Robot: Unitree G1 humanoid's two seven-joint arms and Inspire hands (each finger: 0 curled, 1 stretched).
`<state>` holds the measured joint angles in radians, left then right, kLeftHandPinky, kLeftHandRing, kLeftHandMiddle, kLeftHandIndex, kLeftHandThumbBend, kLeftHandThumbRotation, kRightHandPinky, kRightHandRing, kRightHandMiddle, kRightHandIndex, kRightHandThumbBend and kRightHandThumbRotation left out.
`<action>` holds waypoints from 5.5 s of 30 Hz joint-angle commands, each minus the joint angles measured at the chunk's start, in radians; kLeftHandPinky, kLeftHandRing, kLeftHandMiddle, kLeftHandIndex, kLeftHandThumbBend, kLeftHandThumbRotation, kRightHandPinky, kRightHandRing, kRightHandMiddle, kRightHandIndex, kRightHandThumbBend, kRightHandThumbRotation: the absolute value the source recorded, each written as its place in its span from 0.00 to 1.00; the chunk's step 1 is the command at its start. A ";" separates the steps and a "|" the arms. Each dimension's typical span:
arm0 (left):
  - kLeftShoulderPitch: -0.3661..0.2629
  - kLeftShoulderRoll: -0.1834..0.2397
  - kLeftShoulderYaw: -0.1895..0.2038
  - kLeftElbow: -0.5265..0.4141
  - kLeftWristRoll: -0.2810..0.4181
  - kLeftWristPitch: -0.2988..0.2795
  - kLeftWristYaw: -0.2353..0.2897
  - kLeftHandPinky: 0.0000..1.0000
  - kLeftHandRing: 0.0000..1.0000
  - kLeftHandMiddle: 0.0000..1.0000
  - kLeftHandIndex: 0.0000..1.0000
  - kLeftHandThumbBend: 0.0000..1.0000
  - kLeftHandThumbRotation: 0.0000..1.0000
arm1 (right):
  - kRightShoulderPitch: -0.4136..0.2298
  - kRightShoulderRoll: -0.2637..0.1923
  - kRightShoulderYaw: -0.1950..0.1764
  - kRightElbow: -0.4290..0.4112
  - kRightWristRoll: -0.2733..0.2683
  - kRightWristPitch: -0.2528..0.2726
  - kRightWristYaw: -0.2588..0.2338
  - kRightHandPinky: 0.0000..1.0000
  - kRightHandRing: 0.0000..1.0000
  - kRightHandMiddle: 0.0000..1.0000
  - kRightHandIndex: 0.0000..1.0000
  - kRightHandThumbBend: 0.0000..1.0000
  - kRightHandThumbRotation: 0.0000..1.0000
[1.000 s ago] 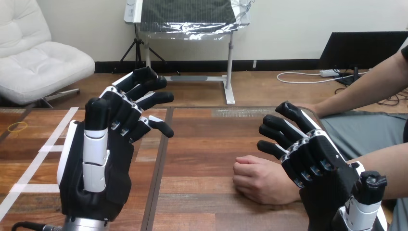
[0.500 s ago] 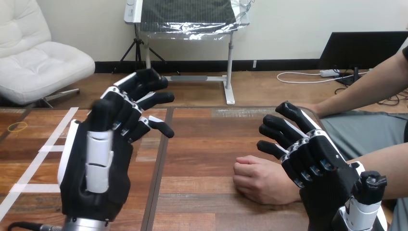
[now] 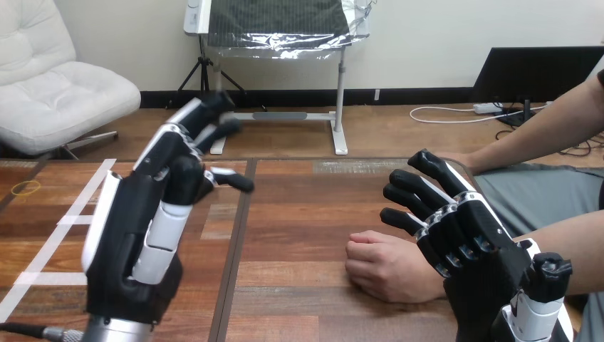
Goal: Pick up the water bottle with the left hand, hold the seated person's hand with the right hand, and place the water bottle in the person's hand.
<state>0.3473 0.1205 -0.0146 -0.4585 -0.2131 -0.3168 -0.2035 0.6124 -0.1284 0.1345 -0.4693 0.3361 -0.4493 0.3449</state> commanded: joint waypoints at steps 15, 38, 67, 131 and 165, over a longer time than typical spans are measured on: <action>-0.115 -0.002 0.079 0.031 0.108 -0.030 0.077 1.00 1.00 1.00 1.00 1.00 0.88 | -0.062 0.006 -0.012 0.010 -0.011 -0.018 0.004 0.81 0.86 0.85 0.88 0.90 1.00; -0.245 0.066 0.187 0.163 0.160 -0.086 0.083 1.00 1.00 1.00 1.00 0.97 0.90 | -0.062 0.017 -0.006 0.014 -0.025 -0.023 -0.001 0.81 0.86 0.85 0.88 0.89 1.00; -0.295 0.114 0.278 0.262 0.297 0.010 0.188 1.00 1.00 1.00 0.96 1.00 0.85 | -0.044 0.019 -0.006 0.011 -0.019 -0.033 0.000 0.82 0.87 0.86 0.89 0.89 1.00; -0.318 0.166 0.276 0.549 0.373 0.093 0.238 1.00 1.00 1.00 1.00 0.97 0.10 | -0.031 0.016 -0.009 0.010 0.001 -0.028 0.009 0.83 0.86 0.85 0.88 0.92 1.00; -0.352 0.193 0.222 0.688 0.402 0.116 0.226 0.82 0.96 1.00 1.00 0.98 0.18 | -0.033 0.014 -0.015 0.007 0.004 -0.026 0.011 0.81 0.85 0.85 0.88 0.92 1.00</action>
<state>0.0657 0.2856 0.2266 0.2112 0.1767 -0.1959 0.0234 0.6156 -0.1176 0.1337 -0.4506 0.3225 -0.4559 0.3537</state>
